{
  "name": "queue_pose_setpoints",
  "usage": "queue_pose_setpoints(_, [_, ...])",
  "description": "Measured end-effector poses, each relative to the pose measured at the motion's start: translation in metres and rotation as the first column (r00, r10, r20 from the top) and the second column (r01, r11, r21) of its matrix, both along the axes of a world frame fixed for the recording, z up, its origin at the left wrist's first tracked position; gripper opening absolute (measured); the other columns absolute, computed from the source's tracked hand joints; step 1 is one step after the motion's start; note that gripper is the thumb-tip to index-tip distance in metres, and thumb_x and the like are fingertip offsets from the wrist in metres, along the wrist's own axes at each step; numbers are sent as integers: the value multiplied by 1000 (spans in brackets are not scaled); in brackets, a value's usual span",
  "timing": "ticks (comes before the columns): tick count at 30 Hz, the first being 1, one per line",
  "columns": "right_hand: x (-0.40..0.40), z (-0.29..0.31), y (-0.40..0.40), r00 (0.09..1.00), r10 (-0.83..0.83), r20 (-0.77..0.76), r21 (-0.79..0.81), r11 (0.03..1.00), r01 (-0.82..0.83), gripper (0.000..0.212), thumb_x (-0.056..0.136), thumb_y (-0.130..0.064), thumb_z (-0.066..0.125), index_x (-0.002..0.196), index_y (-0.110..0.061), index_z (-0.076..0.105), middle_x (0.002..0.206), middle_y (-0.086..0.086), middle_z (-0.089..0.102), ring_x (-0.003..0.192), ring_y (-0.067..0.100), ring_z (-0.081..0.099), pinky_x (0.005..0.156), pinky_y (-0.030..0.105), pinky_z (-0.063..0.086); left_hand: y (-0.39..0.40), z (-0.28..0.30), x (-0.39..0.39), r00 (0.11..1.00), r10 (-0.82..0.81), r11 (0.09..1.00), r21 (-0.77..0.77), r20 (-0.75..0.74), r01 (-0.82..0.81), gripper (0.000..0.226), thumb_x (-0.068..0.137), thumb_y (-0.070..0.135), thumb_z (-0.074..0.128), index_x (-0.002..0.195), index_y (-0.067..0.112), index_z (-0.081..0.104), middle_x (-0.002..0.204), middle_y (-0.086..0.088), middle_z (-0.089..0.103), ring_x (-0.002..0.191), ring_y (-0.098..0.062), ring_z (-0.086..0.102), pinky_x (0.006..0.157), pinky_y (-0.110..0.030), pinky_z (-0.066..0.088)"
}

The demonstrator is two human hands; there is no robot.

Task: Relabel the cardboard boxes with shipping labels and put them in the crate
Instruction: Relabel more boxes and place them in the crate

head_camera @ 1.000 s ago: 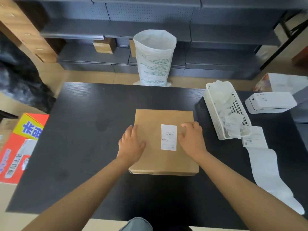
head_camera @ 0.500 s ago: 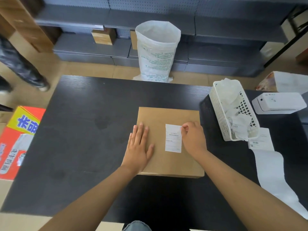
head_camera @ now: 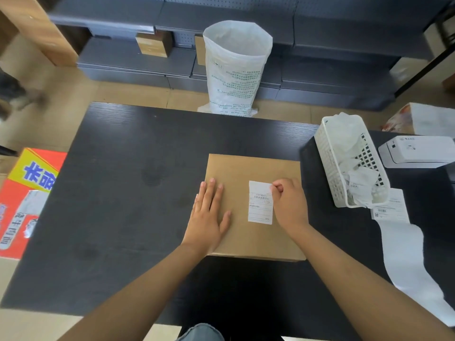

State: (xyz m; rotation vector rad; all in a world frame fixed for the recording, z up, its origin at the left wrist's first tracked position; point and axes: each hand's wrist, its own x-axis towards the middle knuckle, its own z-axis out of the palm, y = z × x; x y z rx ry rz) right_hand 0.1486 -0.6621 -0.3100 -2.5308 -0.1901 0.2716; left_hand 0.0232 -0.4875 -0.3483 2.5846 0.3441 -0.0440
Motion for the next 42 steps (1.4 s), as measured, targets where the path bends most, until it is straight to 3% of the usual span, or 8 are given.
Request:
queue_pose_setpoints(9, [3,-8,-2,1000,5,5,34,999,-5,11,96,-16,50,86,-16,53,96,-3,52,83,11,51,64,14,36,0,0,0,1000,10,1000,-6,9,-10,68,98,42,39,154,20,7,161,5,-6,146,-11,-18,121,-38,6])
queue_pose_setpoints(13, [2,-10,-4,1000,-7,12,57,998,6,6,96,-19,51,94,-17,56,98,-4,52,84,12,53,70,19,40,0,1,0,1000,9,1000,-5,7,-9,67,99,41,39,154,19,7,161,5,-5,146,-11,-18,121,-38,6])
queue_pose_setpoints(22, [7,-7,-2,999,36,-9,-35,999,-36,14,95,-13,46,83,-16,53,98,-3,51,81,11,51,59,15,36,0,0,0,1000,13,1000,-2,12,-13,68,98,43,38,154,20,7,161,5,-5,146,-11,-17,121,-38,8])
queue_pose_setpoints(27, [12,-3,-13,998,60,-23,25,998,-59,13,97,-19,49,107,-17,58,107,-5,53,87,10,52,74,21,40,0,0,0,1000,13,1000,1,5,-13,67,98,44,37,154,20,7,161,5,-6,145,-10,-18,121,-37,6])
queue_pose_setpoints(31, [16,3,-10,992,123,-15,-43,991,-123,17,98,-18,43,91,-17,58,105,-3,54,81,15,55,73,31,48,-1,2,0,1000,21,1000,-23,10,-21,67,98,44,39,154,20,9,160,8,-6,145,-9,-18,121,-37,7])
queue_pose_setpoints(34, [16,6,-3,985,172,-16,-182,968,-172,17,97,-15,39,93,-12,55,108,3,51,78,20,55,69,38,51,-1,3,0,1000,22,1000,-18,9,-22,67,98,43,38,154,21,9,160,7,-6,145,-9,-18,121,-38,7])
queue_pose_setpoints(38, [16,4,8,983,172,-66,-333,925,-184,20,85,0,48,105,-6,50,114,8,46,76,19,46,61,31,37,-2,4,0,1000,31,1000,7,-6,-31,67,97,43,38,154,22,8,160,8,-7,145,-9,-18,121,-37,4])
queue_pose_setpoints(42, [18,5,7,972,212,-96,-335,913,-233,21,84,-2,52,104,-5,48,112,8,46,80,21,49,62,30,38,-3,4,0,999,44,999,10,-30,-43,68,96,46,36,153,27,3,160,10,-11,144,-9,-21,120,-36,-4])
